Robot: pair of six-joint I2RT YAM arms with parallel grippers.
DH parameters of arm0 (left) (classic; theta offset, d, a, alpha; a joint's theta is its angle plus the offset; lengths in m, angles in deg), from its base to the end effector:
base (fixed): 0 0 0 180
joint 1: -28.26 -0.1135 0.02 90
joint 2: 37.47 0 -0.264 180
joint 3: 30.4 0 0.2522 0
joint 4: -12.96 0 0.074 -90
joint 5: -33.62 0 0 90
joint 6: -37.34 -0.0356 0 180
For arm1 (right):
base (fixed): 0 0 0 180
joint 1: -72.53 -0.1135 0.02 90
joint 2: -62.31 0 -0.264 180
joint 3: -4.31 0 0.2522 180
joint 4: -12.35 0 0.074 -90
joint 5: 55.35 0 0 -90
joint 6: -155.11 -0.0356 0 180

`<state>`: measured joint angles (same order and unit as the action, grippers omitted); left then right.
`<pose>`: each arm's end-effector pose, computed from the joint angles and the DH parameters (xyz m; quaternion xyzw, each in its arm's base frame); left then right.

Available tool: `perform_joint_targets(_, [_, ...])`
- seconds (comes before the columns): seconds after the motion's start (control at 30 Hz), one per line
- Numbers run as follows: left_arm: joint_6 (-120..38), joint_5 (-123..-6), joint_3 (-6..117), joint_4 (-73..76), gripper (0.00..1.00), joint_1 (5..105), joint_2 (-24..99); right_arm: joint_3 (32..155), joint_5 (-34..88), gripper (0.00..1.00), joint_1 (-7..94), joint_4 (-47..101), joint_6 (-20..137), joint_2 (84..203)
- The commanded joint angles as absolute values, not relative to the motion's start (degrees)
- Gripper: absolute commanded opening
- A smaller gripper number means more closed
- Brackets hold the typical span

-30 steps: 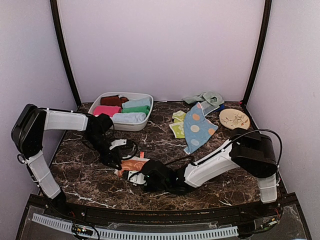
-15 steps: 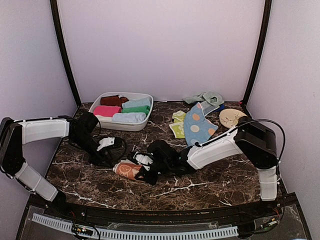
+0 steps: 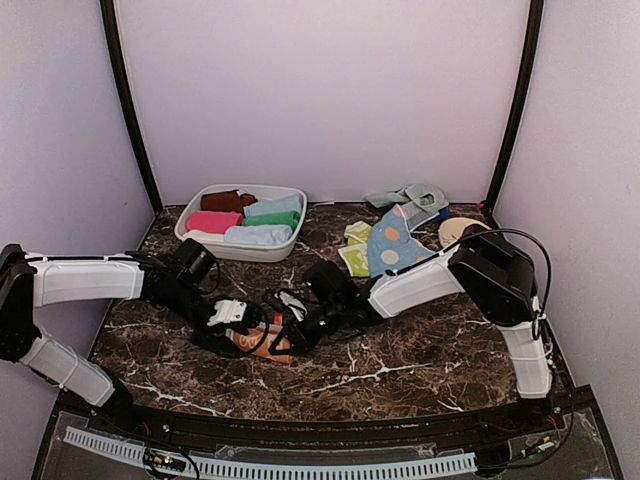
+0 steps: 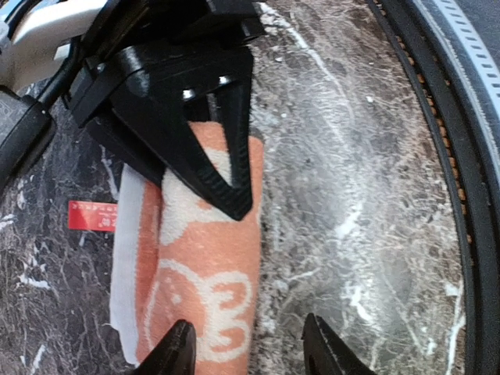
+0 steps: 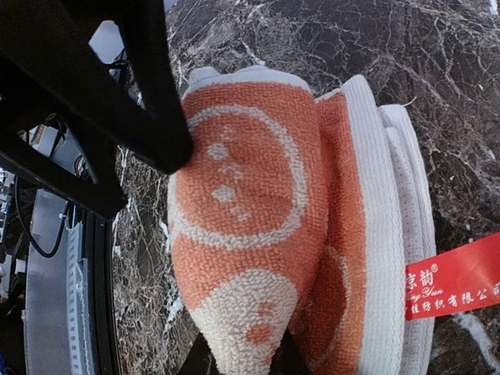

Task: Roll the towels
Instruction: Roll the towel at the center of the board.

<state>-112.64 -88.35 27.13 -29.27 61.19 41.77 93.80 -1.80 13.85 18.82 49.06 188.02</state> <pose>0.2003 -0.1522 0.1860 0.7216 0.6002 -0.2102 0.2735 0.2174 0.3980 0.1093 -0.4332 0.7649 0.4590 0.1290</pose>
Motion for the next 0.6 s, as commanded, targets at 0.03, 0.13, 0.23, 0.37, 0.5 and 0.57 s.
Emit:
perform_joint_targets(0.03, [-108.1, -84.0, 26.1, -15.9, 0.46, 62.0, 44.5, 93.7, -4.0, 0.00, 14.0, 30.9, 46.2, 193.6])
perform_joint_targets(0.13, [-108.6, -85.2, 27.7, -17.7, 0.44, 62.2, 47.2, 93.9, -4.3, 0.00, 14.2, 30.9, 45.8, 193.8])
perform_joint_targets(0.23, [-108.6, -84.5, 29.5, -20.6, 0.31, 62.3, 51.4, 93.8, -5.1, 0.00, 15.0, 30.1, 44.3, 193.8])
perform_joint_targets(0.37, [-106.6, -84.8, 33.5, -25.0, 0.06, 61.5, 56.8, 91.7, -1.8, 0.19, 15.4, 26.2, 43.0, 191.7])
perform_joint_targets(0.5, [-103.6, -91.5, 39.0, -30.1, 0.01, 59.6, 61.1, 82.4, 8.4, 0.41, 15.4, 14.1, 41.8, 182.8])
perform_joint_targets(0.57, [-103.5, -93.4, 40.4, -32.4, 0.00, 59.5, 62.8, 77.3, 13.0, 0.55, 15.4, 7.8, 42.2, 178.5])
